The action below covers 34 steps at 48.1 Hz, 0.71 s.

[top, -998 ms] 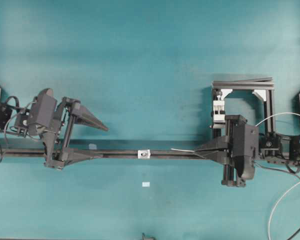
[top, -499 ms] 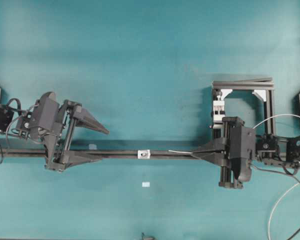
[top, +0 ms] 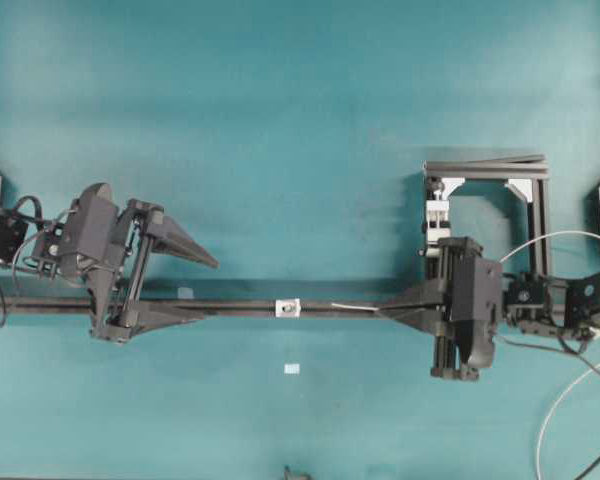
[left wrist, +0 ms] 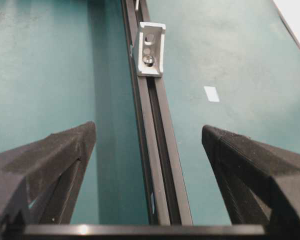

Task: Insert the wire through the hole in the metal fitting marked with a red label.
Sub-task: 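Slide the wire tip leftward along the rail toward the fitting's hole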

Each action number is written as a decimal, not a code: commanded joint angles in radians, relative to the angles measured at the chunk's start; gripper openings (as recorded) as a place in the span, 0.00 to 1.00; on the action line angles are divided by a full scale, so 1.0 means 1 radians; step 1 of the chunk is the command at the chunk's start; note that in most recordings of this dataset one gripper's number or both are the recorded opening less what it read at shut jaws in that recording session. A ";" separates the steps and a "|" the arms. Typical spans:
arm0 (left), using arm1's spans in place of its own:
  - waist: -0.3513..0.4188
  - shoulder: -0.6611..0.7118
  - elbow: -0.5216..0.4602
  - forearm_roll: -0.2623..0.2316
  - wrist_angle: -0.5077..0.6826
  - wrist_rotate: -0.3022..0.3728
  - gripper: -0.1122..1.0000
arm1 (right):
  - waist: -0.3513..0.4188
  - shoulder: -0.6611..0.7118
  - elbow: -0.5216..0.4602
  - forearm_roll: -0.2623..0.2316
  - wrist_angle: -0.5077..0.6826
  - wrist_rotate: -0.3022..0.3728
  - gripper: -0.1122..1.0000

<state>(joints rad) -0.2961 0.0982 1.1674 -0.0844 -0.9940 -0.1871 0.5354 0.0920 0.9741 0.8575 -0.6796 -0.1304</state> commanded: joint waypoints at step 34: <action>-0.005 -0.009 -0.018 0.005 -0.008 0.003 0.63 | 0.008 0.031 -0.046 -0.005 -0.052 -0.008 0.09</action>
<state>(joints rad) -0.2961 0.0982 1.1582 -0.0828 -0.9940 -0.1856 0.5354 0.1289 0.9465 0.8560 -0.7164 -0.1365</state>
